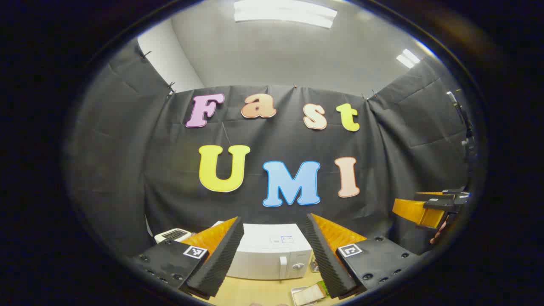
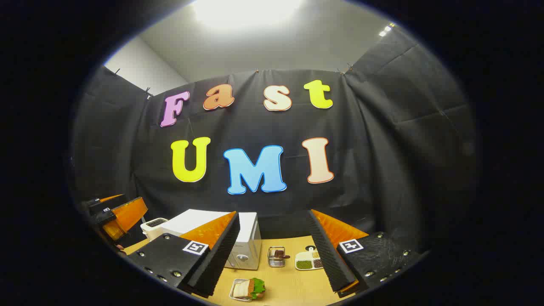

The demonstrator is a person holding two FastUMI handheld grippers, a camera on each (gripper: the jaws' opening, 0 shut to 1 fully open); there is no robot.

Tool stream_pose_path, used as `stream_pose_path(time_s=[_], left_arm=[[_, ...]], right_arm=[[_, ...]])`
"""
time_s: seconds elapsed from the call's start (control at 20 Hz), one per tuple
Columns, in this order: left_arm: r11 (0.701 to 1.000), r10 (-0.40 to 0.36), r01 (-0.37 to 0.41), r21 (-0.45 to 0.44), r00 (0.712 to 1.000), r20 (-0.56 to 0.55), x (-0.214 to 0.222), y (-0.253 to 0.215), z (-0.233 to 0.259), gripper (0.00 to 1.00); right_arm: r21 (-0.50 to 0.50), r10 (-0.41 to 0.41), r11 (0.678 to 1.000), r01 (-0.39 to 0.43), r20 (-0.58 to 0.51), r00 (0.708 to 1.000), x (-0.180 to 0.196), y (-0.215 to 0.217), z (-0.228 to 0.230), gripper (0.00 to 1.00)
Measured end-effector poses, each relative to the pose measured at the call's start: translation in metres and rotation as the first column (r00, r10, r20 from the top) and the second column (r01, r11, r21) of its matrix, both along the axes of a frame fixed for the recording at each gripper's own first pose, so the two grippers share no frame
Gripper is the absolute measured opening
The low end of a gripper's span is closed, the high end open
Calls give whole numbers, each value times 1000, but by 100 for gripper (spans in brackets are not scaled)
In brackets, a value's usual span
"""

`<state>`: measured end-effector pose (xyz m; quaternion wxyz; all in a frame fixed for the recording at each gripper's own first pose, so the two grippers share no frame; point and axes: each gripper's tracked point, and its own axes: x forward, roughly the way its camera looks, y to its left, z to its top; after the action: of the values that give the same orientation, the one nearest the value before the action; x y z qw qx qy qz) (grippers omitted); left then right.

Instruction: Open the microwave oven with the left hand, put the food in, and close the microwave oven.

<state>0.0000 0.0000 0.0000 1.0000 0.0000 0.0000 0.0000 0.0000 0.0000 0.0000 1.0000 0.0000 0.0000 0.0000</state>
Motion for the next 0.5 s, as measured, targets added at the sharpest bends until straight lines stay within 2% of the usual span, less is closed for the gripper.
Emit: stream_pose_path(time_s=[0.5], left_arm=[[997,-68,66,-41,997,-34,2,13,-17,96]], right_arm=[[-27,-65,998,65,-8,998,-13,7,-6,96]])
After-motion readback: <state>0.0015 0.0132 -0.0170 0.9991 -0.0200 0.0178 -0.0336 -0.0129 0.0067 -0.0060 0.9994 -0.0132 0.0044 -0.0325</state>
